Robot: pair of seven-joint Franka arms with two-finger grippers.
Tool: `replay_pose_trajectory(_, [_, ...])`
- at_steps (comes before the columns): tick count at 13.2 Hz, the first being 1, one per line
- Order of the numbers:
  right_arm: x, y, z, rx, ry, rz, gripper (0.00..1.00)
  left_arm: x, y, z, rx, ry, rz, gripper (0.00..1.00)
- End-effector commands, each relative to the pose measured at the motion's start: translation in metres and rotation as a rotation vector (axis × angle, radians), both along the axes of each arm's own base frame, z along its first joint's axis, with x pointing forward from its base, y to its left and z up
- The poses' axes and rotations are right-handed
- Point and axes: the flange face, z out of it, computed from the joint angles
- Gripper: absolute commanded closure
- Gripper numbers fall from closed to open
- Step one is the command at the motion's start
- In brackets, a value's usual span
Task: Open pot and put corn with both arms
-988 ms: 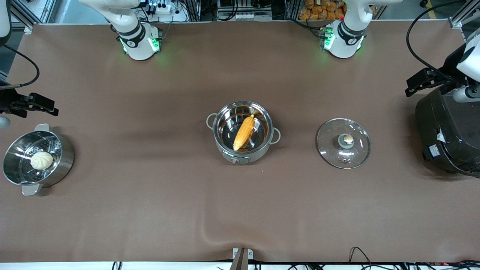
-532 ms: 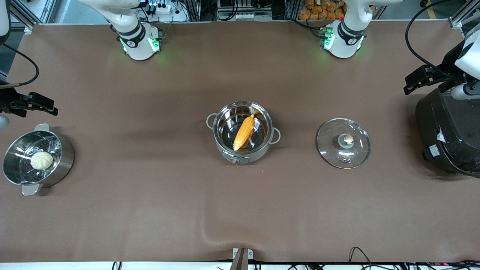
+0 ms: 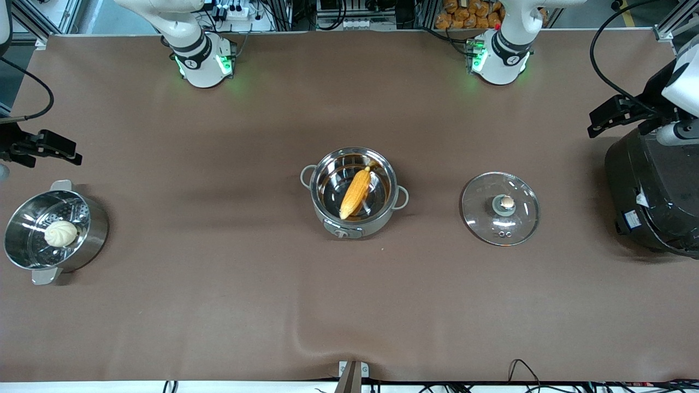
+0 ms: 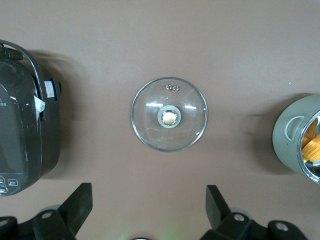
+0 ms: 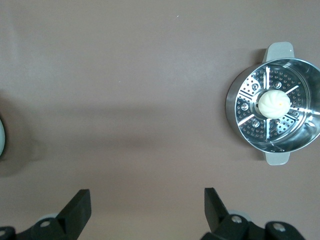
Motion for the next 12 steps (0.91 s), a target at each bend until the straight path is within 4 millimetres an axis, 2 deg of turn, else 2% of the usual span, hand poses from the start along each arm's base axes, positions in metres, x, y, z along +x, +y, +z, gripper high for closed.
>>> replay_pose_trajectory(1, [-0.014, -0.002, 0.01, -0.001, 0.01, -0.004, 0.0, 0.0, -0.001, 0.004, 0.025, 0.009, 0.008, 0.0])
replay_pose_trajectory(4, [-0.022, -0.002, 0.024, -0.042, -0.022, 0.006, 0.0, 0.0, -0.001, 0.004, 0.025, 0.009, 0.01, 0.0])
replay_pose_trajectory(7, [-0.047, -0.001, 0.02, -0.058, -0.099, 0.005, 0.0, 0.0, -0.001, 0.004, 0.025, 0.008, 0.011, 0.0])
replay_pose_trajectory(10, [-0.047, -0.001, 0.019, -0.058, -0.102, 0.004, 0.0, 0.0, -0.001, 0.004, 0.025, 0.008, 0.016, 0.0])
replay_pose_trajectory(12, [-0.047, 0.002, 0.028, -0.06, -0.119, 0.009, 0.0, 0.0, -0.001, 0.004, 0.025, 0.008, 0.016, 0.0])
